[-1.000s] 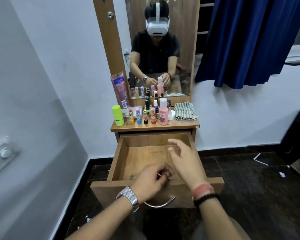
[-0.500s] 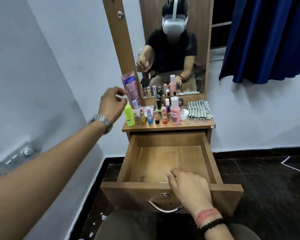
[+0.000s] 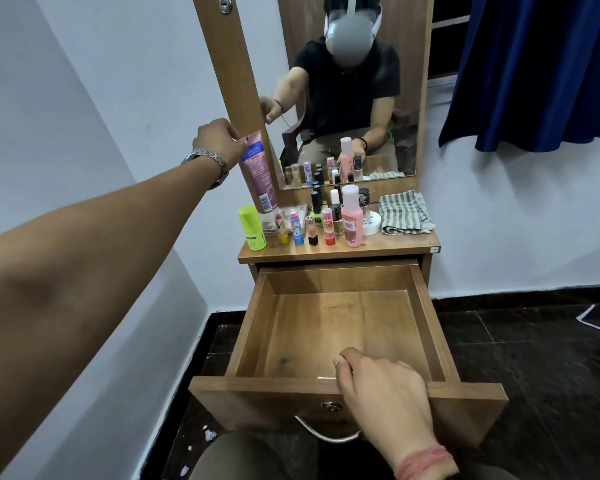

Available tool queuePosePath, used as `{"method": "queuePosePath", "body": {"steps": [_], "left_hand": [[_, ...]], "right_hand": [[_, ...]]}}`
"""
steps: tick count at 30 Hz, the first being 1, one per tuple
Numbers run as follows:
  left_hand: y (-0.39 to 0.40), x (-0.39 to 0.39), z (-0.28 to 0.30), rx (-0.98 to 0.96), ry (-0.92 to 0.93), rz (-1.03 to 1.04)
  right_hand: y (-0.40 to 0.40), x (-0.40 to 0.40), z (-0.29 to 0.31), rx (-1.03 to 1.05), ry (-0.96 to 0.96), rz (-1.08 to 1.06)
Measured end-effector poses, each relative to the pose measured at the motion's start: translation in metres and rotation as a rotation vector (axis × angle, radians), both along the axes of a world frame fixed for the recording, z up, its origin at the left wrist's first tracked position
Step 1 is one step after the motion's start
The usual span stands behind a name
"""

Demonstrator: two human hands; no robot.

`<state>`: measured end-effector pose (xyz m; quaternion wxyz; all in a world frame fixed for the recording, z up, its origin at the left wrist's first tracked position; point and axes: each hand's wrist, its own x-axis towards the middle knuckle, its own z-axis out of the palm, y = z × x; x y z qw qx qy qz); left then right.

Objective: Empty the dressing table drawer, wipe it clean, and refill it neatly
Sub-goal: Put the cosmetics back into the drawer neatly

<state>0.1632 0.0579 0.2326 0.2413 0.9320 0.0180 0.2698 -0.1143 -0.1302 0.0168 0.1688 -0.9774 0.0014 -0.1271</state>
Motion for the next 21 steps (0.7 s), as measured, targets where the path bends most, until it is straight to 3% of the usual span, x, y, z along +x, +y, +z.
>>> {"method": "queuePosePath", "body": {"steps": [13,17,21], "left_hand": [[0.002,0.0,-0.003,-0.043,-0.069,0.082],[0.011,-0.01,0.011,-0.044,-0.181,0.087],[0.017,-0.038,0.043,-0.012,-0.337,0.018]], "right_hand": [[-0.001,0.0,0.0,-0.016,-0.014,0.03],[0.0,-0.001,0.002,-0.01,0.009,0.035],[0.0,0.0,0.008,0.127,0.022,0.026]]}}
